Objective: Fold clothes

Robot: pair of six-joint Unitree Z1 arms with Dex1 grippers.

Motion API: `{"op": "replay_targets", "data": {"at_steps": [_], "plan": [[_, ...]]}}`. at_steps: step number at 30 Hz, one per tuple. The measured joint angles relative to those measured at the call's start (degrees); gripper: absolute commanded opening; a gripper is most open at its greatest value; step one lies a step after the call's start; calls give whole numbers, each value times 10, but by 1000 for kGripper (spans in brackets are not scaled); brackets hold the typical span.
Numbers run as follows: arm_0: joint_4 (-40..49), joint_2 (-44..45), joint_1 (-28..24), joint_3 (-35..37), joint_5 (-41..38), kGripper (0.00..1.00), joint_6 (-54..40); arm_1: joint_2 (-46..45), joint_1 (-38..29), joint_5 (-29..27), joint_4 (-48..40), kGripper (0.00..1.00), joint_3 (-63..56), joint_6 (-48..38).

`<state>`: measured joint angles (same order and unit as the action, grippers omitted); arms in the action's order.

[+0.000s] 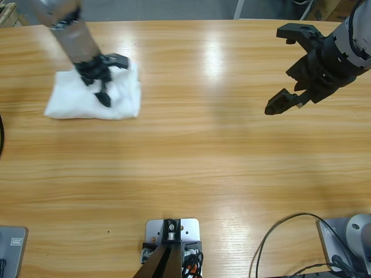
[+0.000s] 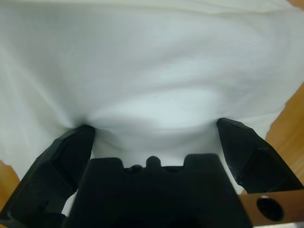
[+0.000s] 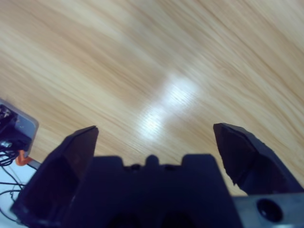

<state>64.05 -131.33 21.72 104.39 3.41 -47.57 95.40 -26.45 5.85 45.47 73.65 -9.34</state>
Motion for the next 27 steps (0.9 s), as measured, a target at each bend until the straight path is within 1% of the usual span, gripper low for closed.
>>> {"op": "replay_targets", "data": {"at_steps": [4,9,11,13,15,17,20,23,25,27], "plan": [[-36,27,-80,-54,0,1000,10,0,0,1,-4,1000,-1,0],[-104,73,-186,-149,0,1000,27,1,2,12,-5,1000,2,0],[-131,89,-226,-180,0,1000,48,3,2,18,-5,1000,9,0],[-147,99,-259,-197,0,1000,95,4,3,21,-5,1000,14,0],[-153,100,-271,-200,0,1000,134,7,3,22,-5,1000,20,0],[-155,100,-272,-199,-1,1000,165,8,3,25,-5,1000,21,0],[-155,88,-272,-178,-13,1000,272,9,3,28,-5,1000,21,0],[-147,63,-269,-130,-31,1000,405,9,3,28,-5,1000,20,0],[-135,45,-263,-94,-34,1000,472,9,3,28,-5,1000,21,0],[-116,24,-257,-48,-38,1000,518,9,3,28,-5,1000,20,0]]}}
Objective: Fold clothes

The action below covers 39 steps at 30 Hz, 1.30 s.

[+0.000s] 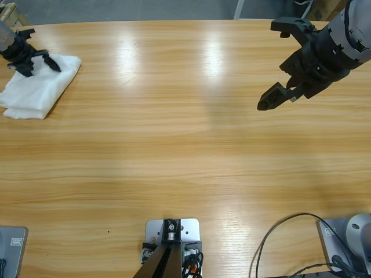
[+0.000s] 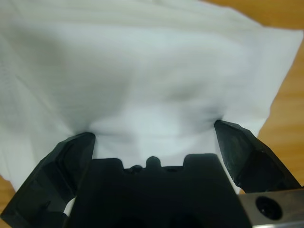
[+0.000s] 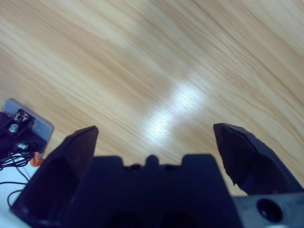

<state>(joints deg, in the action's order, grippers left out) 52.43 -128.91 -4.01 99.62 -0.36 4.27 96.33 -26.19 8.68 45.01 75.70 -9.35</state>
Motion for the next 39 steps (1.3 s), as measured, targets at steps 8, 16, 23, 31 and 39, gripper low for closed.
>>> {"op": "replay_targets", "data": {"at_steps": [8,16,23,31,39], "plan": [[129,-111,13,241,5,1000,42,1,0,1,0,1000,0,0],[280,-123,-3,311,7,1000,54,1,-2,2,0,1000,1,-4],[305,75,-8,303,5,1000,74,-20,-33,-2,4,1000,0,-17],[289,293,28,26,-5,1000,99,-95,-38,-24,24,1000,-85,-71],[136,461,91,-341,-19,1000,153,-143,-39,-43,-9,1000,-207,-94]]}}
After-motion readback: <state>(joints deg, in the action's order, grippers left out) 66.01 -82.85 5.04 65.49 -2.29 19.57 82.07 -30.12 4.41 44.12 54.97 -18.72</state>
